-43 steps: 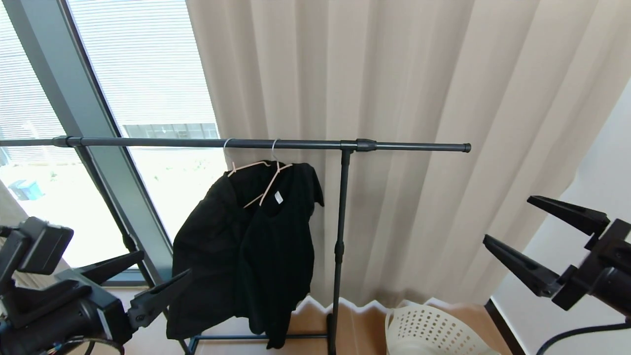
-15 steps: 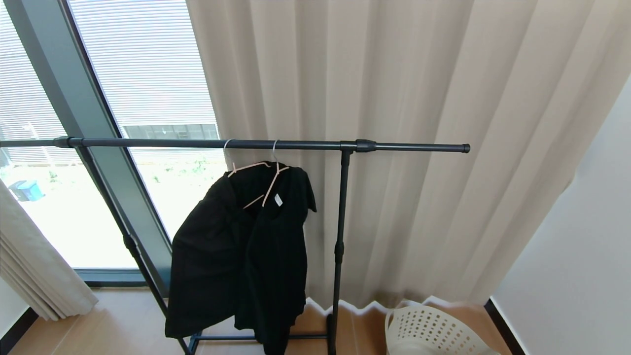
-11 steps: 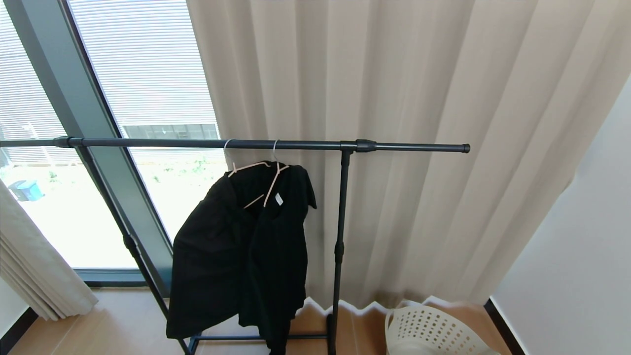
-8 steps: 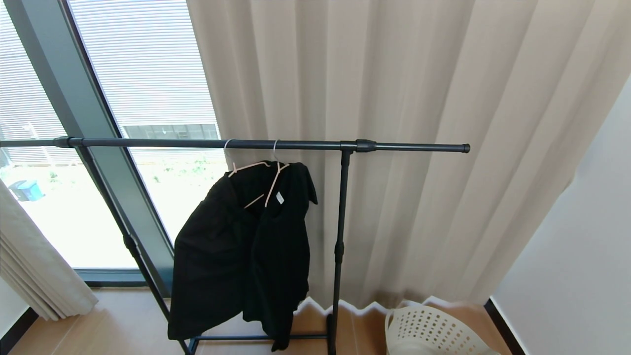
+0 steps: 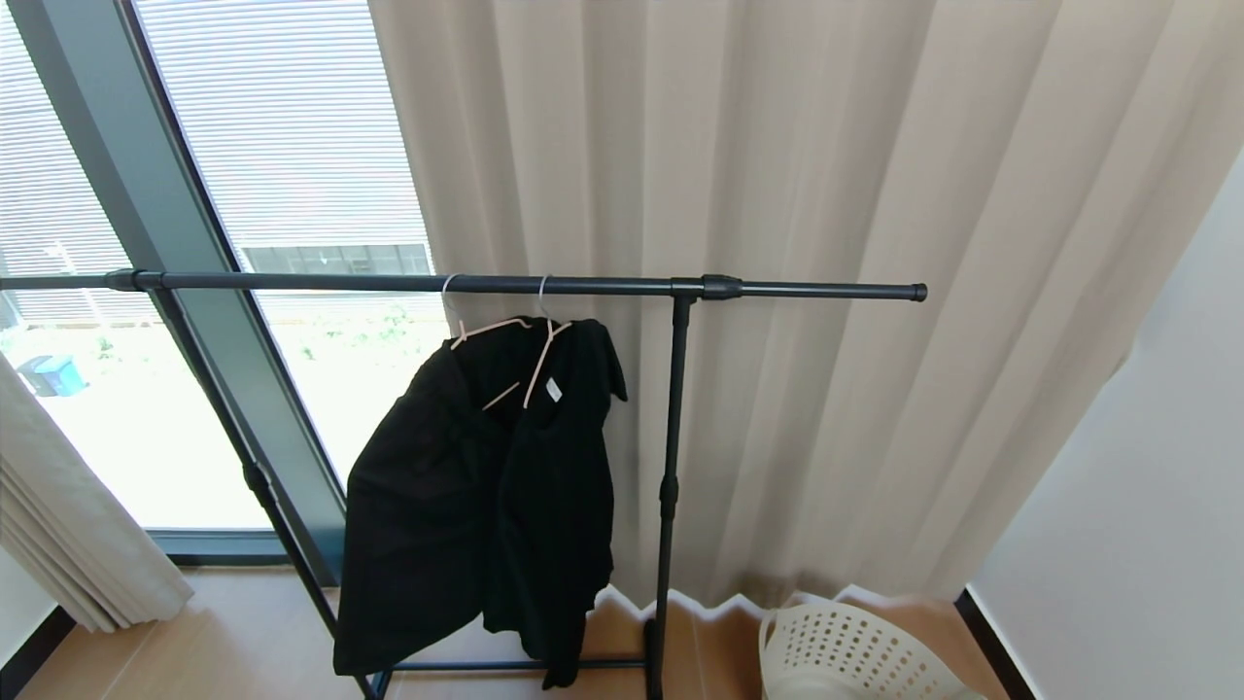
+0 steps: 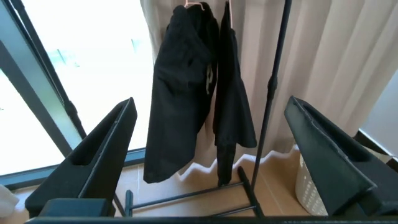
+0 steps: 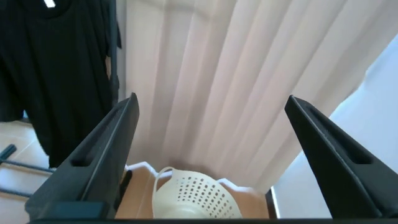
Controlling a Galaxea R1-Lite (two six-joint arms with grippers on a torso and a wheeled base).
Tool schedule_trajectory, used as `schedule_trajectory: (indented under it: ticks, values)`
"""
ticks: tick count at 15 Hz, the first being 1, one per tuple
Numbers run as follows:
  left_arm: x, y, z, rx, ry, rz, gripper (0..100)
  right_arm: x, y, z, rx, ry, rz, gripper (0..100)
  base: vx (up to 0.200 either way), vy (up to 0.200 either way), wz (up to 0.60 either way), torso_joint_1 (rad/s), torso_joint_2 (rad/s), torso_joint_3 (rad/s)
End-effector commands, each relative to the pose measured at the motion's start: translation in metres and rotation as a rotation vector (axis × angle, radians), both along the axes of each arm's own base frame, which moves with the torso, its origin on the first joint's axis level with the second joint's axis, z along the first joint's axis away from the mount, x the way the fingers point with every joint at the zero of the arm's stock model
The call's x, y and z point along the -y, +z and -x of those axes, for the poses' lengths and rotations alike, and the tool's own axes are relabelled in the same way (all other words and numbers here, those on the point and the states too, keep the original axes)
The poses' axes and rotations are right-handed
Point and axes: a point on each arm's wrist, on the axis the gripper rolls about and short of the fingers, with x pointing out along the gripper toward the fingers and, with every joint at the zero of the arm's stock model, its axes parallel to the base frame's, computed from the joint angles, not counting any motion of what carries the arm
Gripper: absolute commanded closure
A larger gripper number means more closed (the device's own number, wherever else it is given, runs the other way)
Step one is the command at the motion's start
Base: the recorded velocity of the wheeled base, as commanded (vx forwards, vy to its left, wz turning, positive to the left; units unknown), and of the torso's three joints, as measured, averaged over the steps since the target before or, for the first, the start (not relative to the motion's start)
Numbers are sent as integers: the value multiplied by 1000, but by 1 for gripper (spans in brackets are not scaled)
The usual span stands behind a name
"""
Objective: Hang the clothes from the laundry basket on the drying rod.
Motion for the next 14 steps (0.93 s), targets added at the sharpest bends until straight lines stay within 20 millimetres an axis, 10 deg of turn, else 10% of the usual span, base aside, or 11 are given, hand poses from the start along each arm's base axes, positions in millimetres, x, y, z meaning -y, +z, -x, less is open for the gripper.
schedule_trajectory:
  ticks: [1,14]
  values:
    - [0,0,0,6,1,2,0,0,0,1,9,8,-13,0,0,0,0,0,0,0]
    - [0,0,0,6,1,0,0,0,0,1,12,5,-16,0,0,0,0,0,0,0]
